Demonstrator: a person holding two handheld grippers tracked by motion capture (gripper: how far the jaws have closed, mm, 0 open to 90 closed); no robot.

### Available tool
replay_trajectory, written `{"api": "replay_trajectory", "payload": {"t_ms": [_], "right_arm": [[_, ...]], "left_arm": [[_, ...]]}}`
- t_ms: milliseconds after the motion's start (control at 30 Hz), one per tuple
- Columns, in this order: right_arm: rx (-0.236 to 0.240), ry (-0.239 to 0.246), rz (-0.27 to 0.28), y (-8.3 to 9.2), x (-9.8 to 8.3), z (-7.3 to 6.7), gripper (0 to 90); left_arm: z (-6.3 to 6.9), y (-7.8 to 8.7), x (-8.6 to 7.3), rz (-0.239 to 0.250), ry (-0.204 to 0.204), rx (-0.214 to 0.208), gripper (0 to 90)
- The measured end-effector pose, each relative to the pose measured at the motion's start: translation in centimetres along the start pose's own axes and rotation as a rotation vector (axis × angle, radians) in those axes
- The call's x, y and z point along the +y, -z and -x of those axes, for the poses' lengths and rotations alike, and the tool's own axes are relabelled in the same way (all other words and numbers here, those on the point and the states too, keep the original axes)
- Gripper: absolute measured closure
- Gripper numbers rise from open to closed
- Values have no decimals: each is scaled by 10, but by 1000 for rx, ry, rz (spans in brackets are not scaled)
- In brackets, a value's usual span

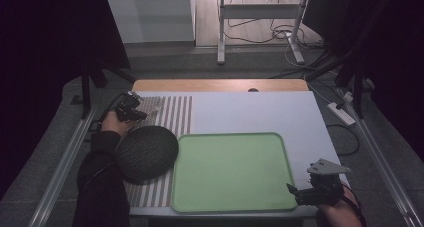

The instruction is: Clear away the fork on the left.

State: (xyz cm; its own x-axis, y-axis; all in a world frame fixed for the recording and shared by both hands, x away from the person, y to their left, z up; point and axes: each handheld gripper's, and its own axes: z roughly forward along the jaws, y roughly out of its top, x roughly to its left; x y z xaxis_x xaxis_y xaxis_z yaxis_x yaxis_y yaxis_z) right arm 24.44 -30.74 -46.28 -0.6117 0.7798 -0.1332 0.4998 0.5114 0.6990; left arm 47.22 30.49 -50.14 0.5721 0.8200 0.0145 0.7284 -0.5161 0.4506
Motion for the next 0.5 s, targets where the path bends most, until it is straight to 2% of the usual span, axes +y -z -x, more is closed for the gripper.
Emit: {"api": "replay_trajectory", "payload": {"t_ms": [100,300,500], "right_arm": [[0,3,0,0,0,0,0],[2,5,-1,0,0,0,0],[3,9,0,0,0,-1,0]], "left_arm": [[-5,9,-5,2,16,6,852],[-8,22,-12,13,46,-10,852],[2,28,-11,-13,70,-53,851]]}}
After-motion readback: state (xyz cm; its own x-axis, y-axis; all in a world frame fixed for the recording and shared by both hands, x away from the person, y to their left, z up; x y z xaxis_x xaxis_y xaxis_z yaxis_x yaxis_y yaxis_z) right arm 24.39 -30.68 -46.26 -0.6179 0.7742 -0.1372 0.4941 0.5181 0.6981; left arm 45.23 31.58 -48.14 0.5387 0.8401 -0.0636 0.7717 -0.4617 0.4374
